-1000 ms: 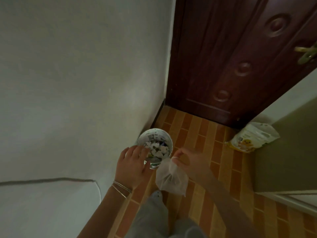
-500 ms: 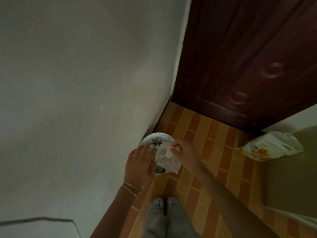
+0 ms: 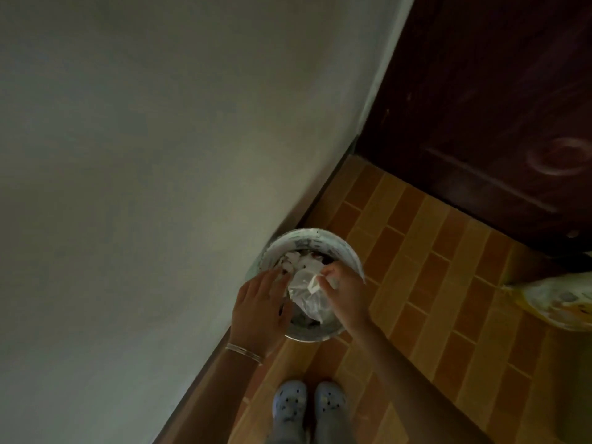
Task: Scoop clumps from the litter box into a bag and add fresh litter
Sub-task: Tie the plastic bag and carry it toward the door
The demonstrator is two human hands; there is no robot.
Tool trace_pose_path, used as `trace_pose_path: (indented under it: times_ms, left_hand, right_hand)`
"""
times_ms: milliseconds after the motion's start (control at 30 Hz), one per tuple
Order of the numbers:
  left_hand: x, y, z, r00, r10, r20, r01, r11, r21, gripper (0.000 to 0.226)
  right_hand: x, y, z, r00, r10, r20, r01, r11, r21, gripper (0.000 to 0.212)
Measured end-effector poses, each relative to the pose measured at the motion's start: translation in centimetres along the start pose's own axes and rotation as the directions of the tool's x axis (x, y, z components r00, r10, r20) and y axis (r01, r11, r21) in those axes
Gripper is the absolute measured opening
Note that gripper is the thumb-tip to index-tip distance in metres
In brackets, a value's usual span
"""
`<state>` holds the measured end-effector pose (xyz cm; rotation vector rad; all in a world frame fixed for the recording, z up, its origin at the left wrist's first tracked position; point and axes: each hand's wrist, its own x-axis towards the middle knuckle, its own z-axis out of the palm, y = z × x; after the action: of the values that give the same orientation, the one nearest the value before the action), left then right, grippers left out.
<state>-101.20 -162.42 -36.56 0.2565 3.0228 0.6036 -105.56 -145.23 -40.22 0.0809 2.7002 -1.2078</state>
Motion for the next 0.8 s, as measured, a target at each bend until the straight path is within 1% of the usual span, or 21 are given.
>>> trace_pose_path:
  times_ms: [100, 200, 267, 367, 500, 600, 700, 800]
  left_hand:
    - [0.2, -2.5, 5.2, 0.998, -0.009, 0.056, 0.008, 1.0, 0.025, 0.047]
    - [0.0, -4.3, 9.0, 0.993, -0.042, 0.108, 0.035, 0.997, 0.067, 0.047]
    - [-0.2, -5.2, 10.4, 0.987, -0.062, 0.149, 0.049, 0.995, 0.088, 0.05]
    - [-0.3, -5.8, 10.7, 0.98, -0.072, 0.185, 0.055, 0.994, 0.095, 0.054]
    - [-0.6, -4.2, 7.6, 0.981, -0.043, 0.187, 0.026, 0.996, 0.09, 0.053]
    - [-0.5, -1.4, 3.2, 0.979, -0.009, 0.203, -0.003, 0.998, 0.06, 0.051]
    - [-0.1, 2.3, -2.0, 0.97, 0.059, 0.234, -0.071, 0.997, 0.043, 0.051]
    - [0.1, 5.5, -7.4, 0.966, 0.119, 0.228, -0.125, 0.992, 0.012, 0.051]
  right_hand:
    - [1.5, 4.5, 4.5, 1.0, 0.027, 0.005, -0.027, 0.999, -0.03, 0.014]
    - [2.8, 8.6, 7.7, 0.995, 0.067, 0.072, -0.064, 0.997, -0.037, 0.021]
    - [3.2, 10.4, 8.8, 0.988, 0.061, 0.139, -0.056, 0.997, -0.045, 0.031]
    - [2.8, 11.3, 8.3, 0.982, 0.029, 0.186, -0.014, 0.996, -0.084, 0.04]
    - [0.6, 9.3, 4.6, 0.978, -0.044, 0.202, 0.074, 0.987, -0.142, 0.045]
    - [-1.5, 6.5, 0.4, 0.973, -0.099, 0.21, 0.155, 0.95, -0.27, 0.05]
    - [-3.9, 2.3, -5.1, 0.981, -0.149, 0.126, 0.187, 0.904, -0.384, 0.051]
    - [-6.9, -2.6, -10.6, 0.982, -0.188, 0.012, 0.177, 0.896, -0.408, 0.054]
